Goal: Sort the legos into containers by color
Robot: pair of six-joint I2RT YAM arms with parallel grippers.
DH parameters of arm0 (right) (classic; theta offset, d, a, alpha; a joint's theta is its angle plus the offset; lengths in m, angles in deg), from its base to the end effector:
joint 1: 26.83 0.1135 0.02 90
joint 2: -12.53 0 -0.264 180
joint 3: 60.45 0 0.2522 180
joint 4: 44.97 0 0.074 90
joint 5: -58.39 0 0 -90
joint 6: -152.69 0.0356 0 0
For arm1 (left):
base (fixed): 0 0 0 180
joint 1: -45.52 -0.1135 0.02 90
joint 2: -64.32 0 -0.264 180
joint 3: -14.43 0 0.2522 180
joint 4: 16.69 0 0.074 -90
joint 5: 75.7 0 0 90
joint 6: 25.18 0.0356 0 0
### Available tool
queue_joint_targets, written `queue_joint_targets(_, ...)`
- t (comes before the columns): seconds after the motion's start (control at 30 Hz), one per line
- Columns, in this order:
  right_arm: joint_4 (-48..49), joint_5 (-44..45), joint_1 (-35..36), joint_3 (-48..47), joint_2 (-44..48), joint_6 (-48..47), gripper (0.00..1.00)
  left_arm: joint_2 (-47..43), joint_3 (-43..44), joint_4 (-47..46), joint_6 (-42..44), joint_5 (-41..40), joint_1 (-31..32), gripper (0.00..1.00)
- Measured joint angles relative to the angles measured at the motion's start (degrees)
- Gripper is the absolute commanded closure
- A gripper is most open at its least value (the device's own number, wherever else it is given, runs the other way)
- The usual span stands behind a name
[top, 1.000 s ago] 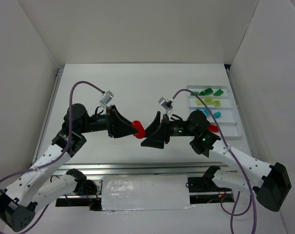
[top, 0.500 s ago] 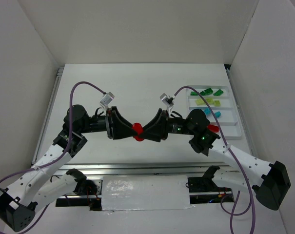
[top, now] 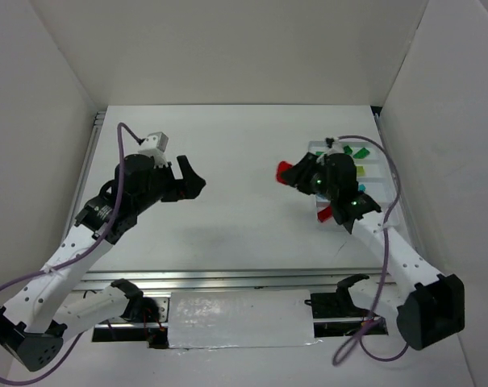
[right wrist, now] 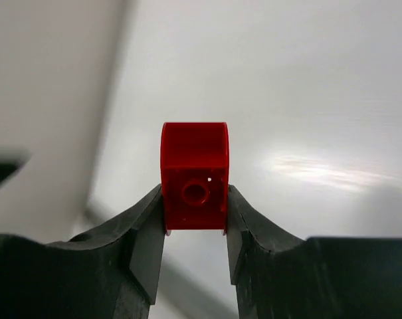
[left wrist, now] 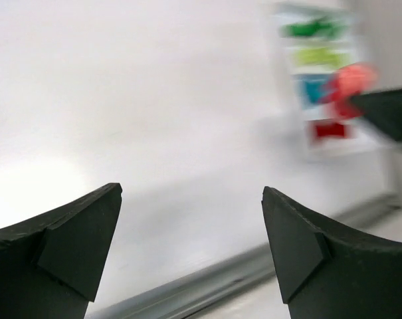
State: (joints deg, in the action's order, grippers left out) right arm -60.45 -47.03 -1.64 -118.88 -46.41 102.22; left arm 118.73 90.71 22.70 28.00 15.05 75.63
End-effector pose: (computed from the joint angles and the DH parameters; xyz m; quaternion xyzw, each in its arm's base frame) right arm 0.2132 0.1108 0.3076 0.0187 0.7953 0.4097 0.4465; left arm 0.1770 -0.1032 0.3891 -0.0433 0.8054 -0.3304 0.4902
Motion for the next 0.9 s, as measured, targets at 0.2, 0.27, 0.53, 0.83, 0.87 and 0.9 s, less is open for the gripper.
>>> queue_joint_targets(0.2, -15.3, 19.8, -24.0, 1.6, -6.3, 3.5, 1.00, -0.4, -7.8, 10.2, 4.6, -14.7, -0.2, 0.00)
queue_joint_targets(0.27, -18.1, 23.9, -29.7, 2.7, -6.4, 4.5, 1.00, -0.6, -9.4, 12.4, 5.4, -15.9, 0.0, 0.01)
queue_joint_targets(0.53, -21.6, 31.9, -40.7, 1.2, -14.1, 5.6, 1.00, -2.1, -9.5, 13.6, 7.0, -18.9, 0.5, 0.00)
queue_joint_targets(0.83, -23.6, 35.8, -44.1, -3.0, -19.6, 6.5, 0.79, -1.4, -9.5, 13.8, 8.6, -18.6, 0.5, 0.01)
queue_joint_targets(0.87, -23.7, 36.0, -44.1, -3.0, -19.6, 6.7, 0.79, -1.2, -9.5, 13.8, 8.8, -18.3, 0.5, 0.00)
queue_joint_targets(0.9, -23.8, 36.1, -44.1, -3.0, -19.6, 6.9, 0.79, -0.9, -9.5, 13.8, 9.2, -17.9, 0.5, 0.01)
